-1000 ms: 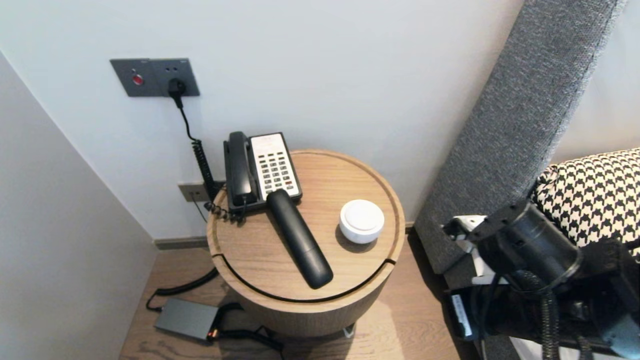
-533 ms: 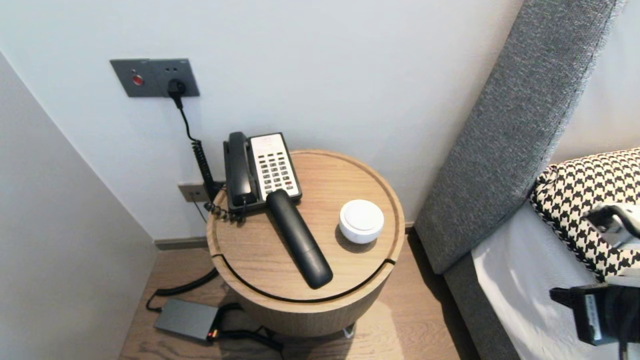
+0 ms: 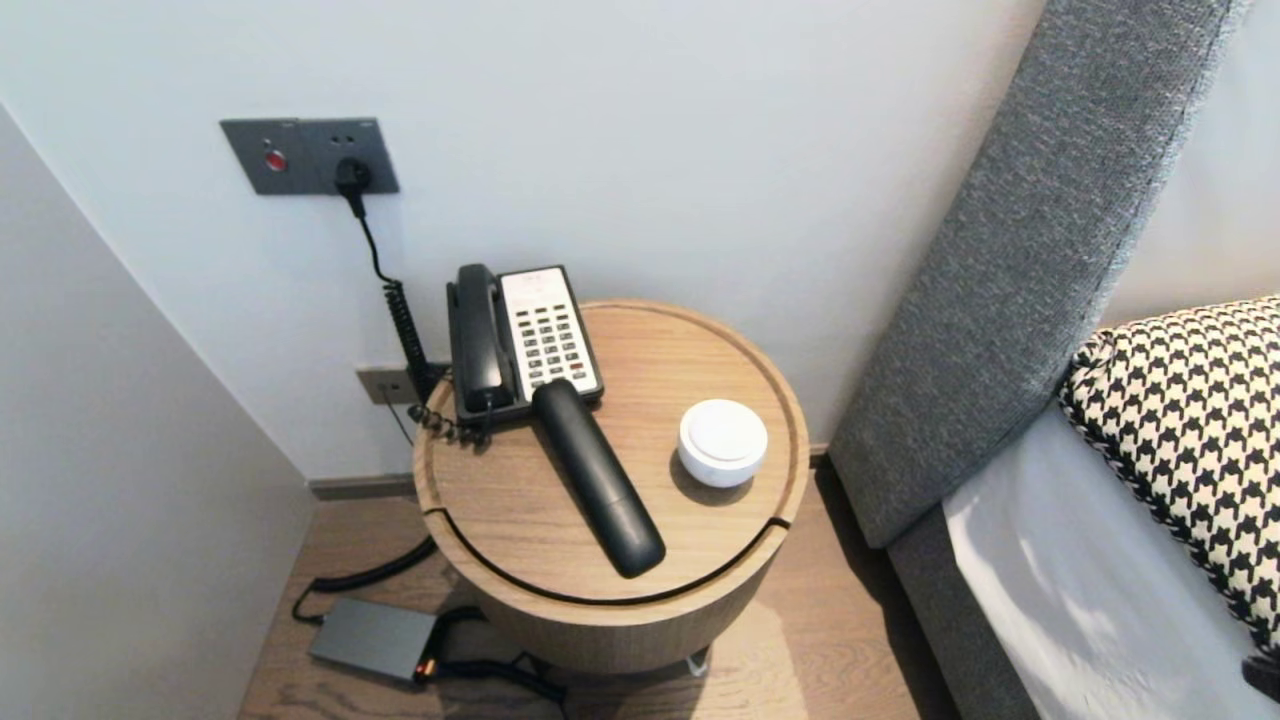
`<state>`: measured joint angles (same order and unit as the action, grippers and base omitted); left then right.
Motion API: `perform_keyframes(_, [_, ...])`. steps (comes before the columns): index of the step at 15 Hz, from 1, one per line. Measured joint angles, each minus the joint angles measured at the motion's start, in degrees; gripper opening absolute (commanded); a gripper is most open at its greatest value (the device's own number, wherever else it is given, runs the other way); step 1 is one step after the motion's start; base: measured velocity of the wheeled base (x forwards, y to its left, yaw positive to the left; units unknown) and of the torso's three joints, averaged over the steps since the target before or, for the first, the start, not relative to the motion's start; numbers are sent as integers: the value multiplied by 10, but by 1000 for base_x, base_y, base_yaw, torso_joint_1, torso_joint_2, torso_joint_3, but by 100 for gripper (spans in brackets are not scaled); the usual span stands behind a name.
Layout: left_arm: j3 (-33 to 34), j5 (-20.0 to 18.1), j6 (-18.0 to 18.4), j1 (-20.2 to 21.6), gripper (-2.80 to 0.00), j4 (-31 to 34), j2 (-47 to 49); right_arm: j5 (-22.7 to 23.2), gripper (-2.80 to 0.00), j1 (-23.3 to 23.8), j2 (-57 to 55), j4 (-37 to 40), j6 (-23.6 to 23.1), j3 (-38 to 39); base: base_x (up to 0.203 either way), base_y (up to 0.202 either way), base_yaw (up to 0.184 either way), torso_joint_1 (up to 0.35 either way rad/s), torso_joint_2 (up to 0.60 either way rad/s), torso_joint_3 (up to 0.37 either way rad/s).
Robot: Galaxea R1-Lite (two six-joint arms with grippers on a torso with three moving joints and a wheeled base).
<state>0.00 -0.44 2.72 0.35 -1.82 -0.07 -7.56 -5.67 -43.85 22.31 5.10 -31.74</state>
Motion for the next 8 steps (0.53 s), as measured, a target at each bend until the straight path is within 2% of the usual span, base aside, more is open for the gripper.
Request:
perform_keyframes(2, [0, 0, 0, 0, -280, 0, 0, 69, -280, 50, 59, -48, -47, 66, 0, 0, 0, 0, 0, 0])
perform_keyframes(3, [0, 0, 0, 0, -280, 0, 0, 86, -280, 63, 86, -67, -69, 92, 0, 0, 0, 0, 0, 0])
perform_keyframes(5, [0, 0, 0, 0, -280, 0, 0, 98, -280, 74, 142, -102, -105, 149, 0, 0, 0, 0, 0, 0])
perform_keyframes(8, [0, 0, 0, 0, -280, 0, 0, 101, -280, 73, 214, -161, -116, 224, 0, 0, 0, 0, 0, 0])
